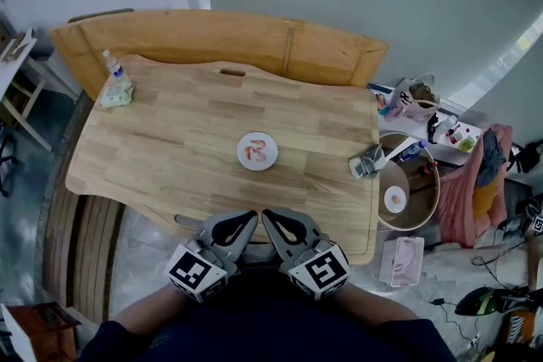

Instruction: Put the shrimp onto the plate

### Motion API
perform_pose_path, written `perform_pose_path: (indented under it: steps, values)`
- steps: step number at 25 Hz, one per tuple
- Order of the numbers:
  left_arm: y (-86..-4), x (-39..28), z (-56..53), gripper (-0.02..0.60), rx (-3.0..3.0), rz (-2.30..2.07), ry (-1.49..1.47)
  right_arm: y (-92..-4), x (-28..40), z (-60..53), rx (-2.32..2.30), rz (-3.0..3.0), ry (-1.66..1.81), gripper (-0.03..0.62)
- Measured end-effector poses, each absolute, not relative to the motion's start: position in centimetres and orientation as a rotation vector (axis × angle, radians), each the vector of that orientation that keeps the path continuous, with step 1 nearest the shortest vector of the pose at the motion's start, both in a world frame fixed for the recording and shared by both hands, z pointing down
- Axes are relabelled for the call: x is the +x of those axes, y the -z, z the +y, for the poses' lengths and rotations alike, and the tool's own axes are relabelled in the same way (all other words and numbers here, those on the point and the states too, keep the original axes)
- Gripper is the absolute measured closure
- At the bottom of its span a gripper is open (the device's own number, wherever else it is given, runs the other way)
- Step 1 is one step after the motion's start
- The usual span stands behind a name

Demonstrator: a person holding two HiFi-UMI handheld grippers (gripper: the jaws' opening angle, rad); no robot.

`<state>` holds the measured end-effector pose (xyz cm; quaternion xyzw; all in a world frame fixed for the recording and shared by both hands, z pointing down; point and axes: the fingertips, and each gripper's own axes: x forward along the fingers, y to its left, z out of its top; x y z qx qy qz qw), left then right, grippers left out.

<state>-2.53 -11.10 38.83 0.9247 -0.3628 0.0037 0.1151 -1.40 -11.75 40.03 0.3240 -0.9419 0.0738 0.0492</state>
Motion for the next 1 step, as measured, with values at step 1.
perform_pose_path:
  steps: [1]
  values:
    - [-38.76, -2.52, -11.13, 0.578, 2.714, -1.060, -0.001, -39.99, -1.41, -11.79, 0.988, -2.870, -0.223, 0.585]
